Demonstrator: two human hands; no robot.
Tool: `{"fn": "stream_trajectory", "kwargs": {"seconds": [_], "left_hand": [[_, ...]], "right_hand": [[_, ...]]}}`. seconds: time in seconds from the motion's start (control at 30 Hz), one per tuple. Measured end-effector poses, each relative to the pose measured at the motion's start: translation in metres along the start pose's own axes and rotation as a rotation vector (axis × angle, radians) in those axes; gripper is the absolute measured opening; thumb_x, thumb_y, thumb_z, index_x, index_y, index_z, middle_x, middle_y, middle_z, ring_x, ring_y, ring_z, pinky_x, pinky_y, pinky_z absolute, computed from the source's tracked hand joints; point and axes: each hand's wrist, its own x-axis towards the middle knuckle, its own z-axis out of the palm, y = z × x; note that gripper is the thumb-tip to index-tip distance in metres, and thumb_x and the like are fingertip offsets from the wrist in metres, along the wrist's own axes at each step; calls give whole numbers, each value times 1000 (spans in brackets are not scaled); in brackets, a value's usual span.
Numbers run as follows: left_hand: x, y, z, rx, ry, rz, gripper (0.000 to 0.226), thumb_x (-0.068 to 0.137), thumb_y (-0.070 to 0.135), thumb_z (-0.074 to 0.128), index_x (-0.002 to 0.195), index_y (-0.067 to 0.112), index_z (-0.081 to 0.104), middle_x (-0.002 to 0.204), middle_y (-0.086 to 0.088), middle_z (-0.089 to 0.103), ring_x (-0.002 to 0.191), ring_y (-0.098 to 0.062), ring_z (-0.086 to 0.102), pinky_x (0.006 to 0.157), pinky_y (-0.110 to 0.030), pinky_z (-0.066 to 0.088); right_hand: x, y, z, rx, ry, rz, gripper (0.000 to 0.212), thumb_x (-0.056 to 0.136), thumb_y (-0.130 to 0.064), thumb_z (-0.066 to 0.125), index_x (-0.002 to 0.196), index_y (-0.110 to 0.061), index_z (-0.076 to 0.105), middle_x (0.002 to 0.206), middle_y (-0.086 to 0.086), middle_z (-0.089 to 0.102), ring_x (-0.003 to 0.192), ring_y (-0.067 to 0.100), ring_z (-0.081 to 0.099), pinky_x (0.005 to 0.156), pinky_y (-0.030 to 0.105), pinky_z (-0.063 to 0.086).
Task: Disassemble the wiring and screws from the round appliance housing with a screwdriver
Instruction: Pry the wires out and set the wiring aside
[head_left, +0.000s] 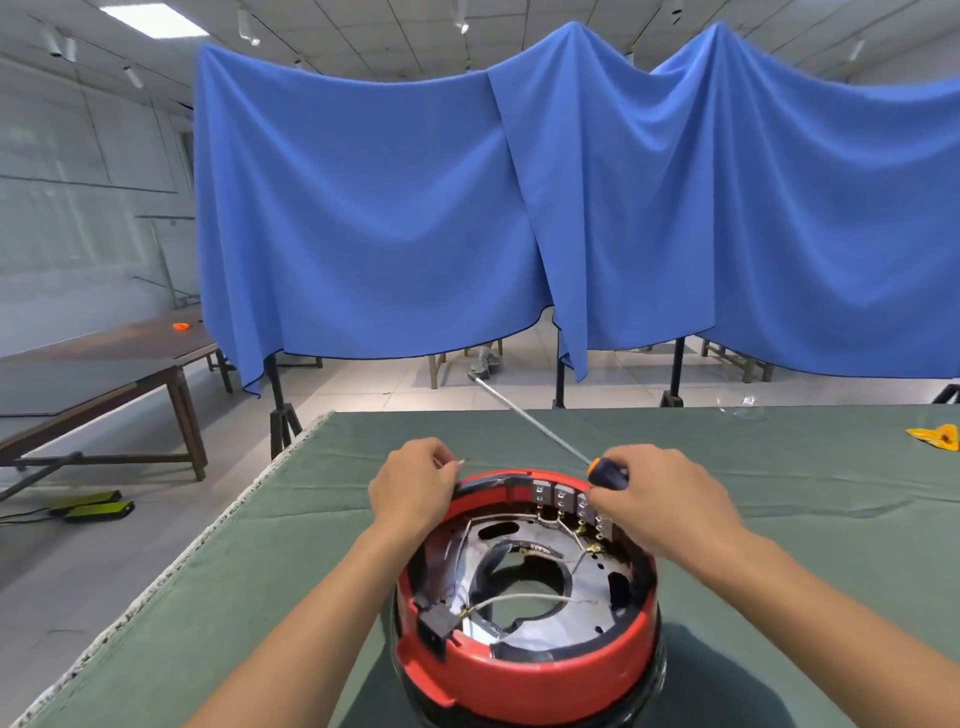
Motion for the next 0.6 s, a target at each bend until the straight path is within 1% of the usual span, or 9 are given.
{"fn": "stream_trajectory", "kwargs": {"seconds": [0.07,0.1,0.2,0.27,0.3,0.43,0.47,0.53,0.6], "left_hand": [[13,-6,2,-144,-92,-78,14,82,20,64,69,26,67,74,2,68,80,-22,62,72,-31,48],[20,-10,3,-226,-153,-117,16,82,16,65,69,23,68,67,0,65,72,-22,60,69,-31,49],[38,-23,7,-359,-312,-231,7,85,8,66,81,5,72,59,-4,58,53,-18,49,47,-21,42],[44,-32,15,-367,-340,-244,10,85,5,66,85,-2,72,58,-6,58,50,-16,48,42,-17,39],[46,-36,19,-366,-338,-248,11,85,4,65,85,-4,72,59,-8,60,51,-17,49,44,-18,42],[51,-43,33,-380,-333,-279,13,86,4,59,77,4,69,79,-13,63,72,-23,55,76,-39,53],[51,-44,32,-356,-307,-263,14,87,6,58,81,7,70,84,-12,65,79,-24,58,83,-40,51],[46,-43,24,-250,-235,-189,20,89,11,55,92,10,75,99,-7,71,98,-24,61,90,-33,46],[33,-38,6,-163,-214,-127,23,88,15,52,94,15,74,104,-2,71,103,-22,61,90,-30,47]], "right_hand": [[6,-7,11,-74,36,-22,12,82,-38,55,80,-26,55,86,-3,59,81,29,55,58,30,31],[8,-9,18,-108,33,-36,12,85,-39,53,87,-28,57,93,-3,58,86,28,58,62,30,32],[15,-7,34,-202,62,-62,20,91,-39,47,105,-30,58,104,-5,56,95,25,62,66,30,33],[17,-7,42,-274,81,-70,21,92,-38,45,107,-30,58,106,-4,56,96,25,62,66,30,32],[17,-8,45,-314,79,-75,21,93,-37,45,107,-29,58,107,-4,57,97,25,62,66,30,32],[16,-12,54,-426,66,-107,20,92,-35,44,107,-27,56,108,-3,60,99,24,62,64,30,30],[16,-12,54,-431,72,-103,20,92,-35,45,107,-27,56,108,-3,61,99,24,62,63,30,30],[17,-10,52,-425,95,-84,20,91,-37,45,103,-28,58,106,-4,63,98,24,63,63,30,30],[17,-9,51,-413,121,-71,20,90,-38,46,101,-28,59,104,-5,64,98,24,63,63,29,30]]}}
